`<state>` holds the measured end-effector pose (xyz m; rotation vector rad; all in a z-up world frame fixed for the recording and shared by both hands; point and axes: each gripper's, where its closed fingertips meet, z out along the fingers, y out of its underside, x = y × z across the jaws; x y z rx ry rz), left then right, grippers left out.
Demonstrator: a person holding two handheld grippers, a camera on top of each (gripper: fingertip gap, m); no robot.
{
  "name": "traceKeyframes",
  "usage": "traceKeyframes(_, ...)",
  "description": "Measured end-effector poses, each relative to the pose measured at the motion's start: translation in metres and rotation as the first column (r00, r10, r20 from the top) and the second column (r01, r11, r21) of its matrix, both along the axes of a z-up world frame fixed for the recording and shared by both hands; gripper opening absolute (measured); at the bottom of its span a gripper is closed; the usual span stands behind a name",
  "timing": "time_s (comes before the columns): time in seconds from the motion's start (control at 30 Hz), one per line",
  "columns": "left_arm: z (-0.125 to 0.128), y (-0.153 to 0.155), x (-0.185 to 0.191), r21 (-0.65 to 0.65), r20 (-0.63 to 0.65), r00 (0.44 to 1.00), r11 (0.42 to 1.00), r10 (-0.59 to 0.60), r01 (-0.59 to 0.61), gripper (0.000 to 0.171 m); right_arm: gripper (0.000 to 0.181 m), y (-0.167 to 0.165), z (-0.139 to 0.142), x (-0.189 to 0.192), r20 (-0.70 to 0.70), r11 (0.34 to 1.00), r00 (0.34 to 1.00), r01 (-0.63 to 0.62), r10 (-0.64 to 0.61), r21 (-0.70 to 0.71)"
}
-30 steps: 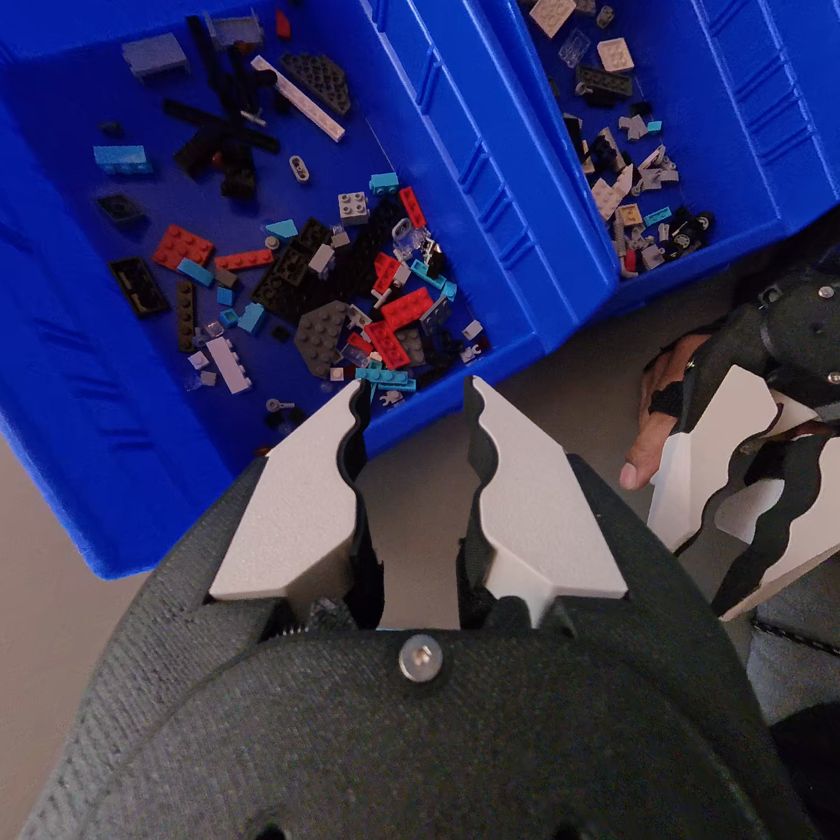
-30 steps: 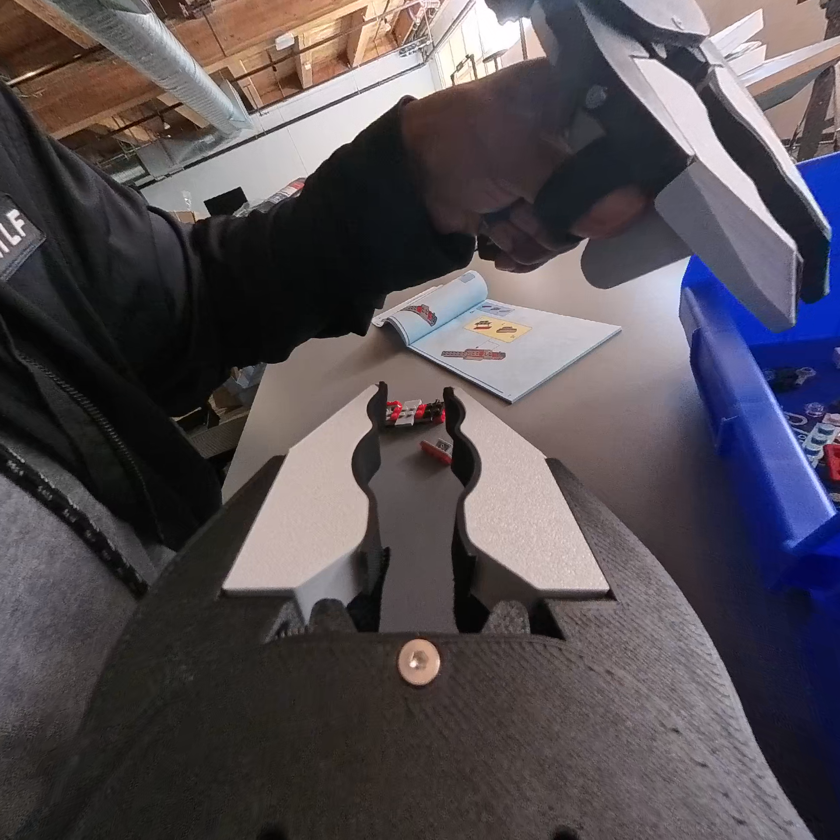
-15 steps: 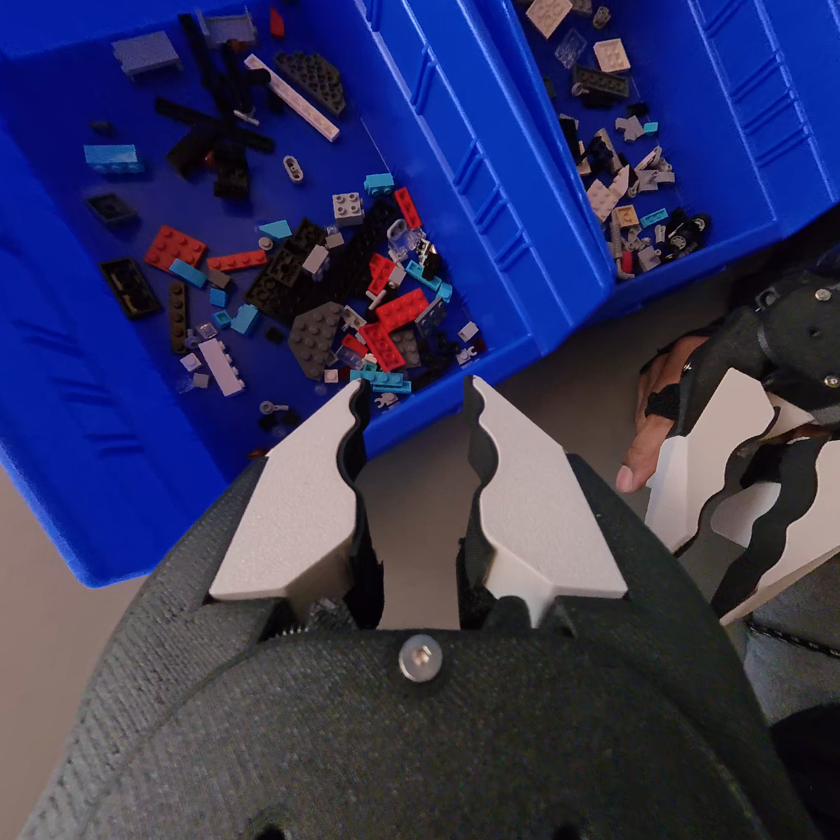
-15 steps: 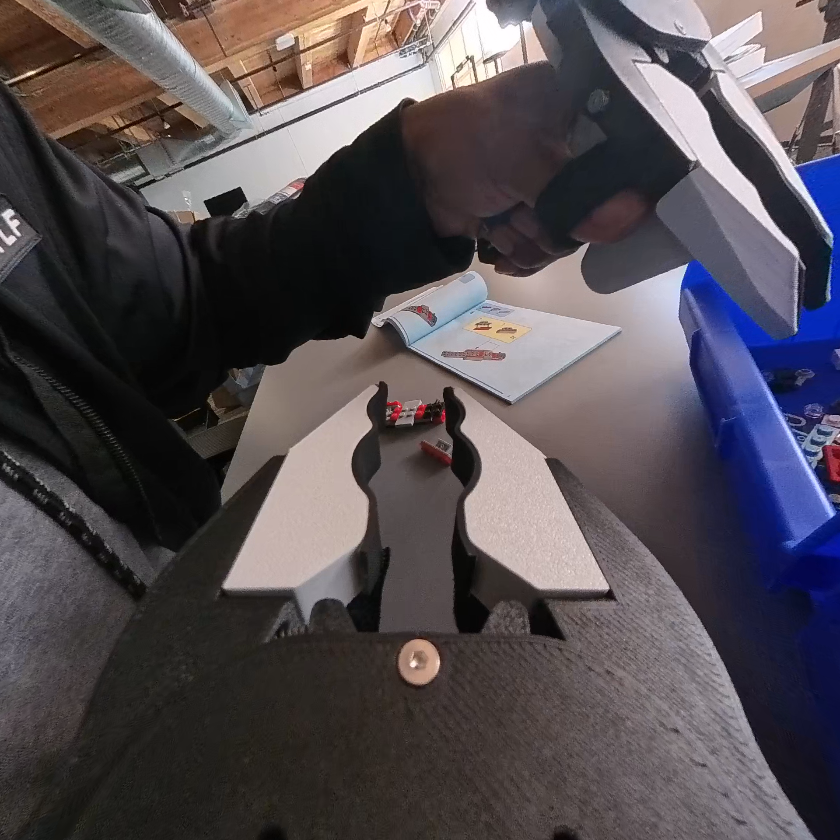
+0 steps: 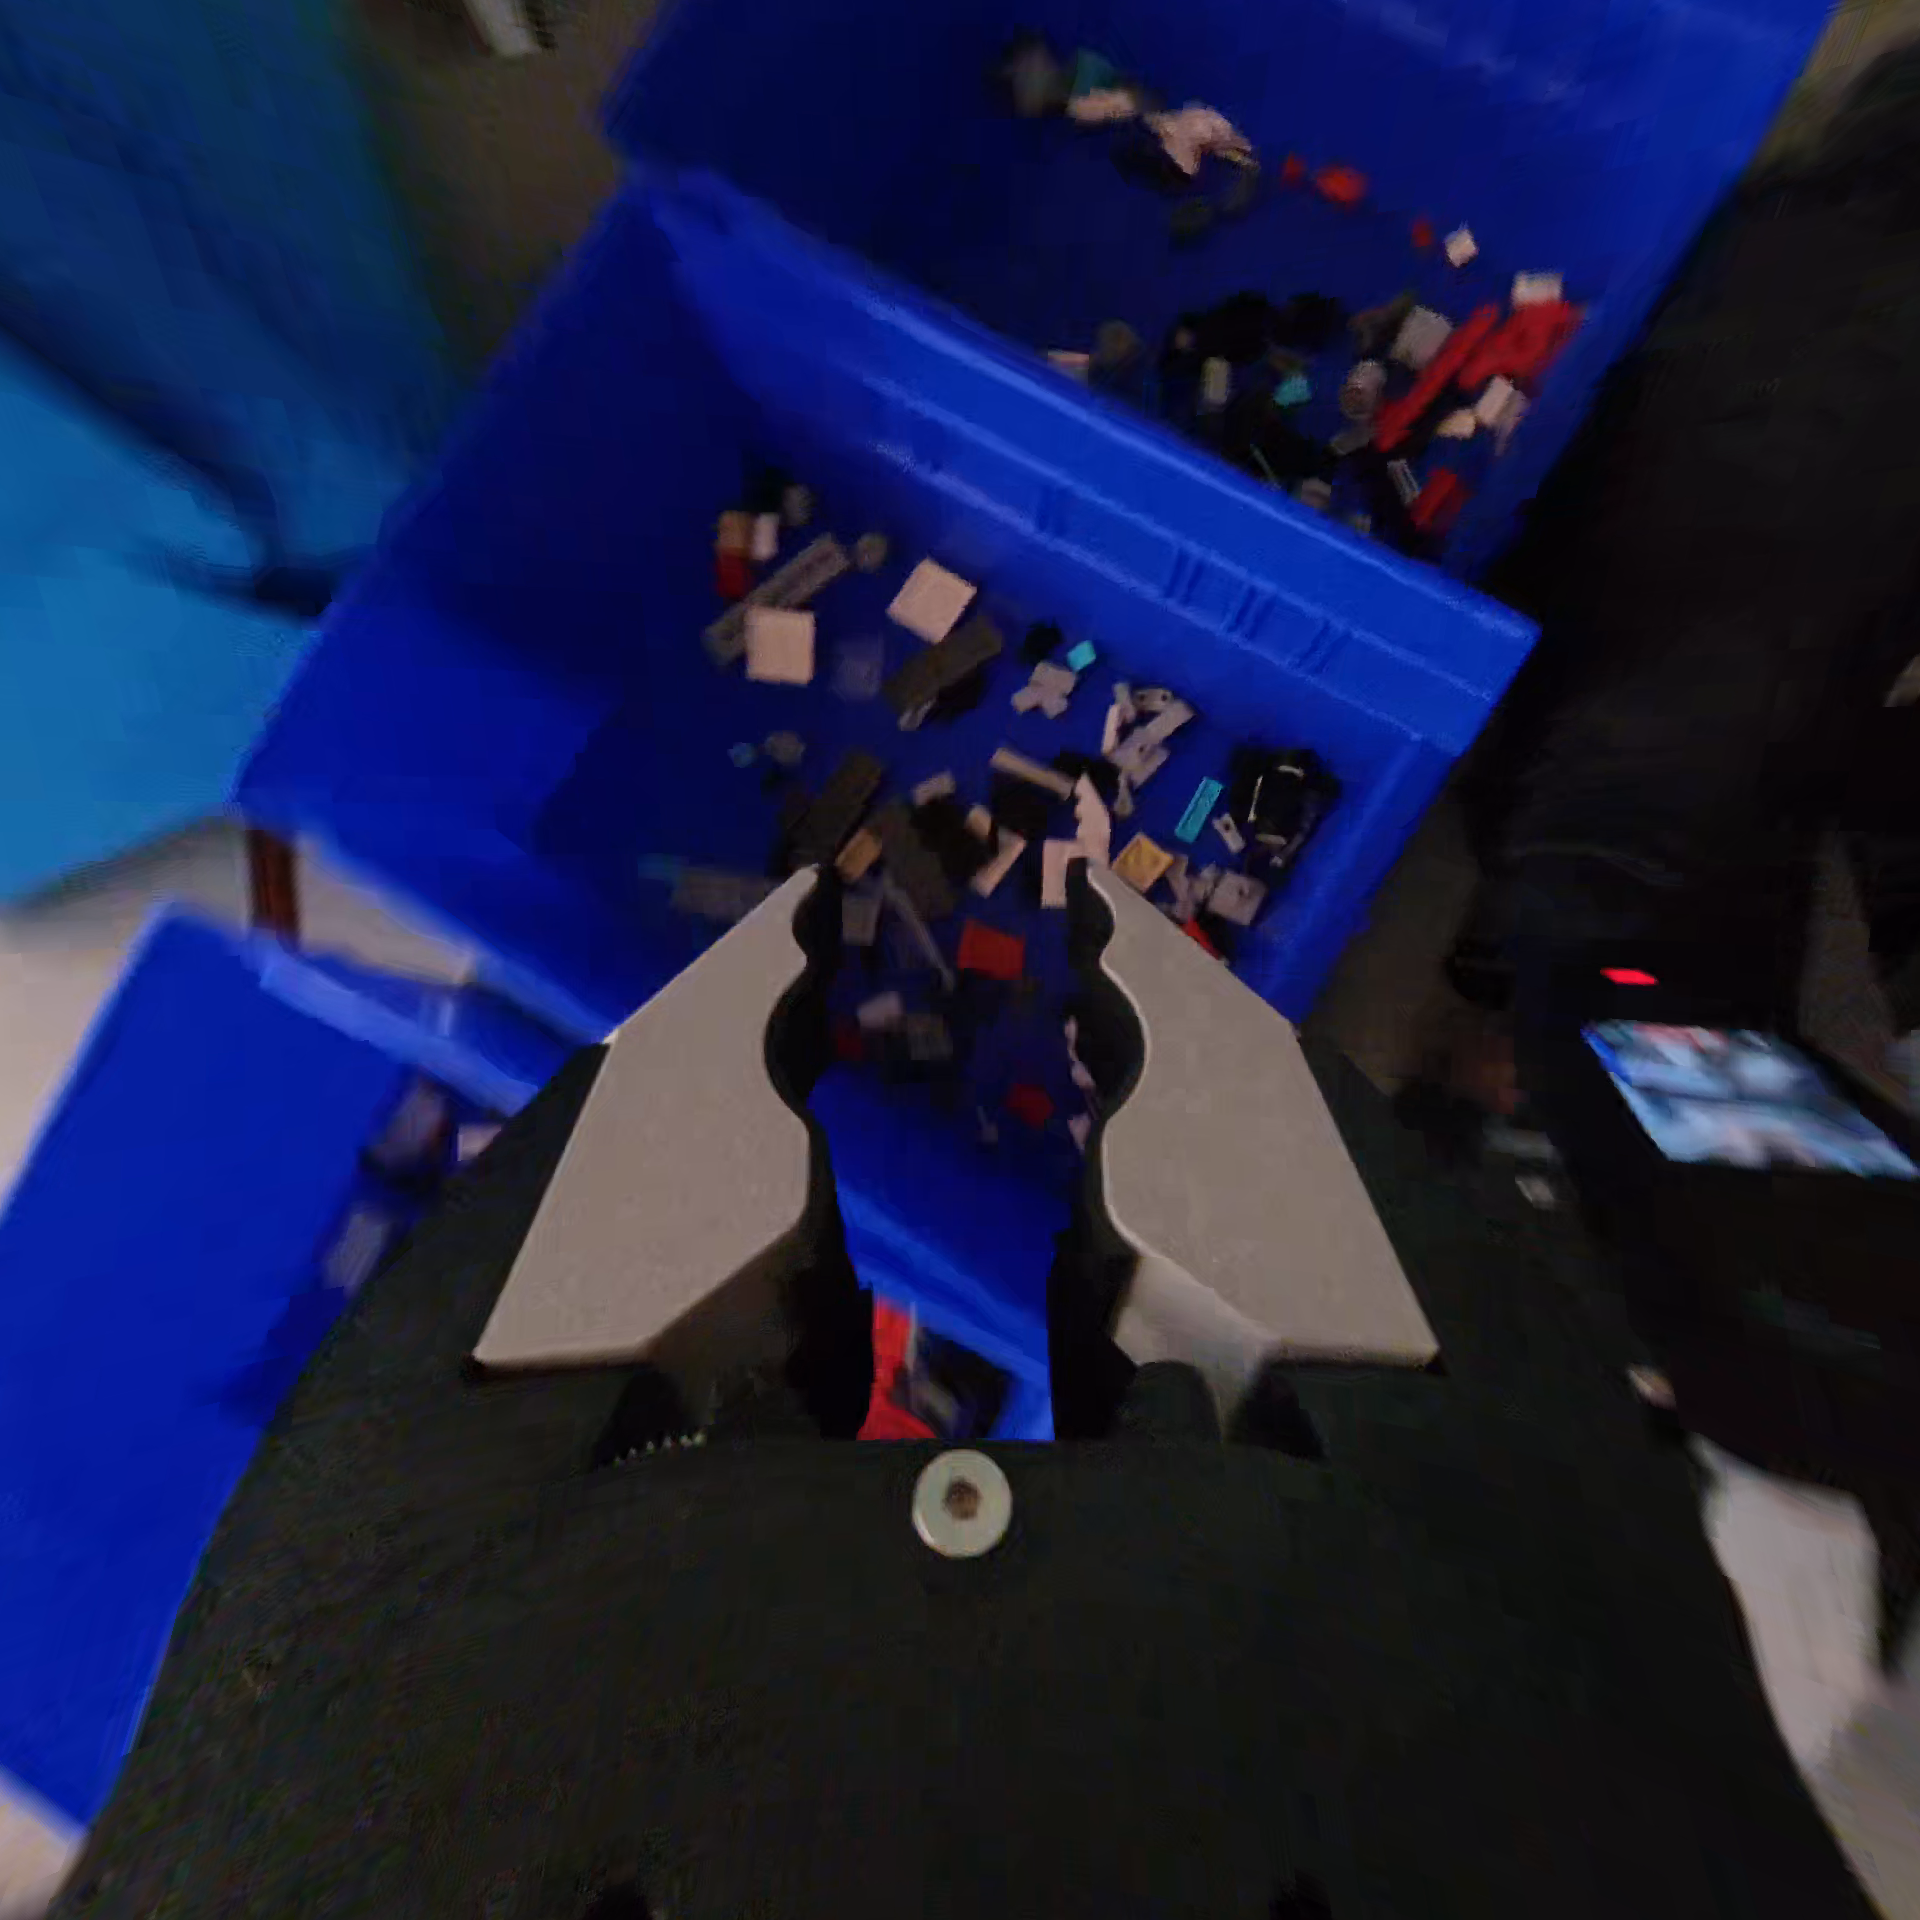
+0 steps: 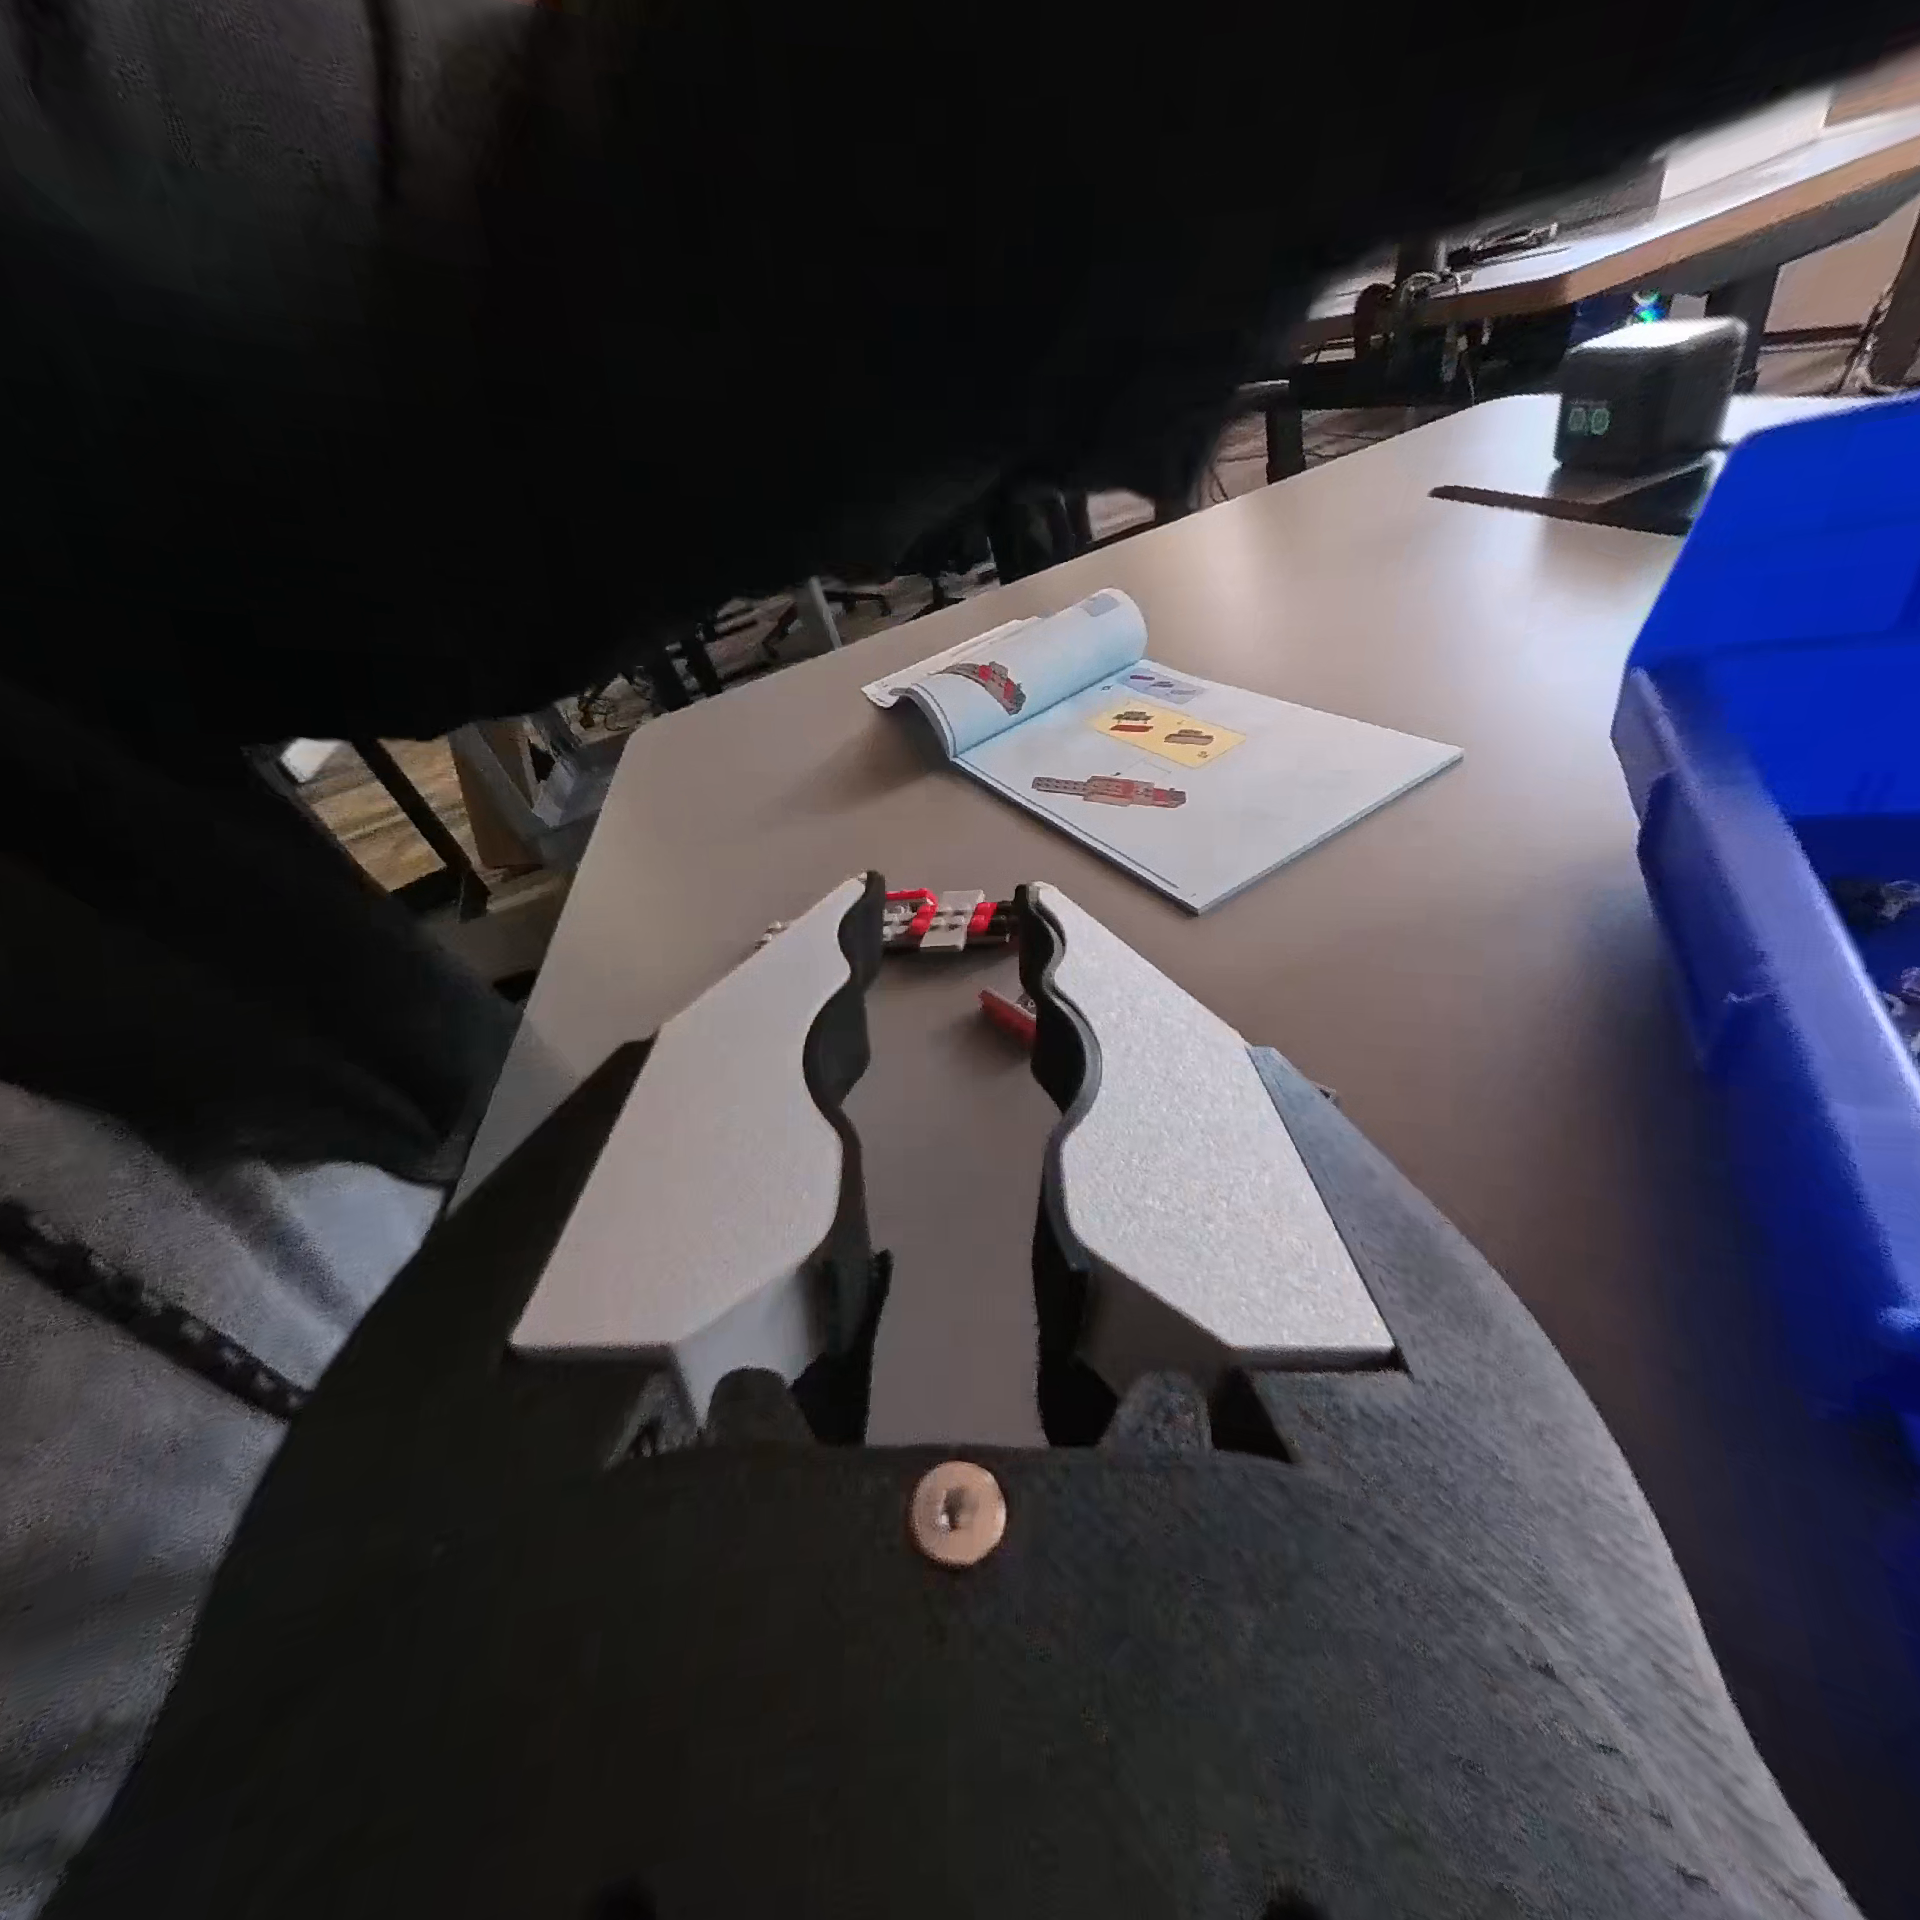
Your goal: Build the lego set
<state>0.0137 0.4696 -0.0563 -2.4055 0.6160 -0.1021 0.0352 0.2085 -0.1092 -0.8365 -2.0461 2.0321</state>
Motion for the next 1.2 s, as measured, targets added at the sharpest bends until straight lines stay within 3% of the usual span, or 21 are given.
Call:
traceKeyframes(0.17, -0.08, 0.05, 0.037, -0.2, -0.15, 0.949, 0.948, -0.278, 0.246, 0.049, 0.027, -0.005, 0.005, 0.013, -0.109, 0.999, 0.994, -0.013, 0.017, 0.039)
traceKeyframes(0.27, -0.108, 0.056, 0.036, -0.27, -0.208, 0.924, 0.927, -0.322, 0.262, 0.048, 0.027, -0.008, 0.006, 0.019, -0.151, 0.998, 0.988, -0.023, 0.032, 0.062)
traceKeyframes(0.4, -0.127, 0.057, 0.034, -0.32, -0.256, 0.906, 0.914, -0.337, 0.249, 0.048, 0.027, -0.008, 0.006, 0.02, -0.151, 0.998, 0.988, -0.027, 0.036, 0.061)
traceKeyframes(0.8, -0.148, 0.048, 0.039, -0.383, -0.217, 0.906, 0.885, -0.363, 0.263, 0.042, 0.027, -0.007, 0.005, 0.018, -0.126, 0.998, 0.991, -0.031, 0.037, 0.049)
traceKeyframes(1.07, -0.15, 0.044, 0.047, -0.355, -0.187, 0.908, 0.888, -0.375, 0.293, 0.007, 0.027, -0.006, 0.005, 0.017, -0.117, 0.999, 0.992, -0.033, 0.038, 0.043)
traceKeyframes(1.2, -0.14, 0.044, 0.053, -0.317, -0.14, 0.925, 0.901, -0.353, 0.296, 0.006, 0.027, -0.005, 0.005, 0.017, -0.115, 0.999, 0.993, -0.032, 0.036, 0.039)
